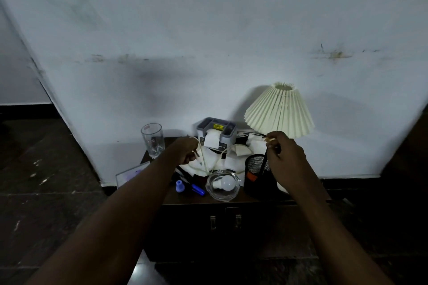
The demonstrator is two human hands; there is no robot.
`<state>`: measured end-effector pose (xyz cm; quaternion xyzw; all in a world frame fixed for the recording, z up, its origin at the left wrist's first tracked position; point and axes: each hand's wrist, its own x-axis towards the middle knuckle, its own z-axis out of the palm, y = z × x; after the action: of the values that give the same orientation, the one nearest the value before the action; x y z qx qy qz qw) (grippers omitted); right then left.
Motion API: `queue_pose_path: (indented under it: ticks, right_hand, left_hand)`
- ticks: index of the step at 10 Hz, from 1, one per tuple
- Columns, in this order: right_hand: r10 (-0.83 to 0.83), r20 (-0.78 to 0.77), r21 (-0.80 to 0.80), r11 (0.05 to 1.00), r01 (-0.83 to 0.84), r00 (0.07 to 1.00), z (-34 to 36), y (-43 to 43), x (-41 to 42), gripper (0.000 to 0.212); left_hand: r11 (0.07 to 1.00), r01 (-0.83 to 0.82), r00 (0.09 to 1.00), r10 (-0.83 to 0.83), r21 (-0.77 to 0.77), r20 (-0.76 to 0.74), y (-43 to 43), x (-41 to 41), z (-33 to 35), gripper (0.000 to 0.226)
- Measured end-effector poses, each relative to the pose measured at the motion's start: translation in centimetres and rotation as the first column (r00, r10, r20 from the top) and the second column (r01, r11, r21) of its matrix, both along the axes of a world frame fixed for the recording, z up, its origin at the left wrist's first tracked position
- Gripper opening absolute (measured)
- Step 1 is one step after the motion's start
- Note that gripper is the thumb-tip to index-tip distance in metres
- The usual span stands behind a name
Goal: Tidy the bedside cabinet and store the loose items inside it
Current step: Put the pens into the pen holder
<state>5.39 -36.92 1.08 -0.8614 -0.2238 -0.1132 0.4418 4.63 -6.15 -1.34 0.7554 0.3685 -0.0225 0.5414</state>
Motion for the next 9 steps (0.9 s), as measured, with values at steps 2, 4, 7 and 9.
queue_pose_path:
  ticks: [2, 4, 7, 9]
  right_hand:
    - [0.007, 0.092, -0.043, 0.999, -0.003, 0.996, 0.5, 0.4, -0.9, 0.027]
    - [-0.016, 0.197, -0.019, 1.0, 0.02, 0.98, 0.0, 1.1, -0.8, 0.022]
    - [0.625, -0.383, 0.815, 0.575, -0.069, 0.68, 1.3, 2.8, -0.8, 0.033]
    - [0.522, -0.353, 0.747, 0.657, -0.102, 0.777, 1.1, 1.9, -1.1, 0.019]
  left_hand:
    - [1.0, 0.011, 0.999, -0.012, -0.024, -0.031, -0.4, -1.4, 1.2, 0.019]
    - [0.85, 0.202, 0.977, -0.139, 0.487, -0.161, 0.7, -4.2, 5.3, 0.026]
    - [0.929, 0.217, 0.814, -0.004, -0.299, 0.581, -5.5, -9.9, 6.6, 0.019]
    - [0.849, 0.33, 0.881, -0.121, -0.412, 0.458, -11.6, -6.9, 2.2, 0.017]
